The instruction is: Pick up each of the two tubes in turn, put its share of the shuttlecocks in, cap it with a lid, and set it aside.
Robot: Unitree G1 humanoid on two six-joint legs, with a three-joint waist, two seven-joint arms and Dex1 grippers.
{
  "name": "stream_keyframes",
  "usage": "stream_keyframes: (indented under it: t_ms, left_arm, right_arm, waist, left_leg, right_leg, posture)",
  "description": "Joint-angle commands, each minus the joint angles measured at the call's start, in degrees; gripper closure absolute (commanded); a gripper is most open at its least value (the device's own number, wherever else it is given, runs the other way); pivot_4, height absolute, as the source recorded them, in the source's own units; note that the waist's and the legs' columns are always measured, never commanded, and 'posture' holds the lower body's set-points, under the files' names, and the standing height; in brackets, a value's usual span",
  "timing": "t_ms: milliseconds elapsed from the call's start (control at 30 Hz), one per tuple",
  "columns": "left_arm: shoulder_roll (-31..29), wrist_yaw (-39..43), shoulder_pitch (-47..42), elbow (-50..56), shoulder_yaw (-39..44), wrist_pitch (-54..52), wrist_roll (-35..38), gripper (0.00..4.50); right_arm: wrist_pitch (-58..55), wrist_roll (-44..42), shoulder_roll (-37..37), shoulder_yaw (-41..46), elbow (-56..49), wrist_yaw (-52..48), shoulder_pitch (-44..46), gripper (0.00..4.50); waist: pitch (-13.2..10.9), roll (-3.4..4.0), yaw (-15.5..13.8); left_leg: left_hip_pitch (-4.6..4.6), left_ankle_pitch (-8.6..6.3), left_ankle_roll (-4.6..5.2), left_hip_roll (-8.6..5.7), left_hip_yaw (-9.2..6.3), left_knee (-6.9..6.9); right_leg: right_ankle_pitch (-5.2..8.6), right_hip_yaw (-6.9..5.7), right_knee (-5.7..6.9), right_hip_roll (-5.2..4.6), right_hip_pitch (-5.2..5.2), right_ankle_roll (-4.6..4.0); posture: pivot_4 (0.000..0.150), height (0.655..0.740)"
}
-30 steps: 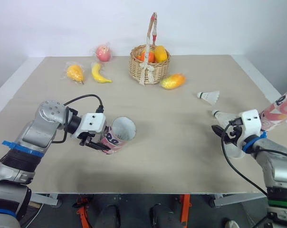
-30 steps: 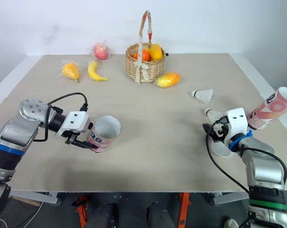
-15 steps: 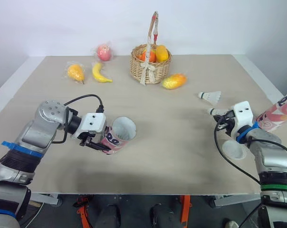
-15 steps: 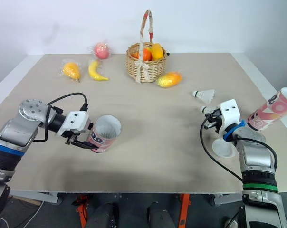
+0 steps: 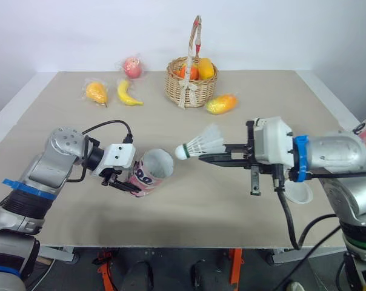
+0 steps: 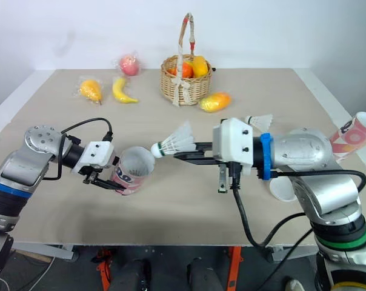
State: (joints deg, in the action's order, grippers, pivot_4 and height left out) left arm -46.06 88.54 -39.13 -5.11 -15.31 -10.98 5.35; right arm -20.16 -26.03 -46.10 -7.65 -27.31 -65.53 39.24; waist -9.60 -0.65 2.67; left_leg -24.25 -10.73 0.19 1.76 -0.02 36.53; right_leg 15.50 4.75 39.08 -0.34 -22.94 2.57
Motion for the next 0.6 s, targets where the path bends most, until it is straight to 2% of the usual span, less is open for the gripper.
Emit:
stream_keyframes:
  t_ms: [33,167,433,467,533,600]
  left_arm:
    - [0.35,1.85,0.79,-0.77,-3.01,0.42,-0.76,1.83]
    - [0.44,1.89,0.90,-0.38,-2.99,-0.15,-0.55,1.83]
    - [0.43,1.48,1.26,0.58,-2.87,-1.14,-0.48,1.83]
    - [0.41,1.44,1.32,0.67,-2.86,-1.20,-0.47,1.83]
    - [0.43,1.30,1.41,0.89,-2.85,-1.41,-0.45,1.83]
    - [0.47,1.15,1.50,1.06,-2.77,-1.61,-0.39,1.83]
  right_arm:
    - [3.43,4.18,2.41,-4.32,3.42,-2.18,5.13,4.45]
    - [7.55,9.56,5.26,-10.63,8.67,-6.08,10.23,4.45]
    - [11.09,14.33,10.32,-14.55,14.21,-8.33,14.61,4.45]
    - [10.29,14.22,10.69,-14.56,14.48,-8.47,14.86,3.84]
    - [9.87,13.14,10.67,-13.96,13.86,-9.62,14.61,3.20]
    - [8.59,11.28,10.53,-12.43,12.47,-9.87,13.99,2.07]
  waist:
    - [0.00,0.00,0.00]
    - [0.00,0.00,-0.11]
    - [0.00,0.00,-0.16]
    - [0.00,0.00,-0.16]
    - [0.00,0.00,-0.15]
    - [0.00,0.00,-0.15]
  left_leg:
    - [0.00,0.00,0.00,0.00,0.01,0.00]
    - [-0.05,0.00,0.00,0.01,-0.06,-0.05]
    - [-0.10,-0.05,0.04,0.00,-0.16,-0.09]
    - [-0.10,-0.05,0.04,0.00,-0.19,-0.08]
    - [-0.09,-0.05,0.04,0.00,-0.18,-0.07]
    - [-0.09,-0.05,0.04,0.00,-0.20,-0.07]
  right_leg:
    - [-0.02,0.00,0.00,0.00,-0.02,-0.02]
    - [0.07,-0.07,0.01,0.02,-0.05,-0.09]
    - [-0.03,-0.17,0.04,0.01,-0.08,-0.46]
    - [-0.03,-0.19,0.04,0.01,-0.07,-0.46]
    - [-0.03,-0.19,0.04,0.01,-0.07,-0.46]
    - [-0.03,-0.20,0.04,0.01,-0.07,-0.47]
  posture:
    - [0.150,0.7400]
    - [0.150,0.7400]
    - [0.150,0.7400]
    - [0.150,0.7400]
    - [0.150,0.7400]
    - [0.150,0.7400]
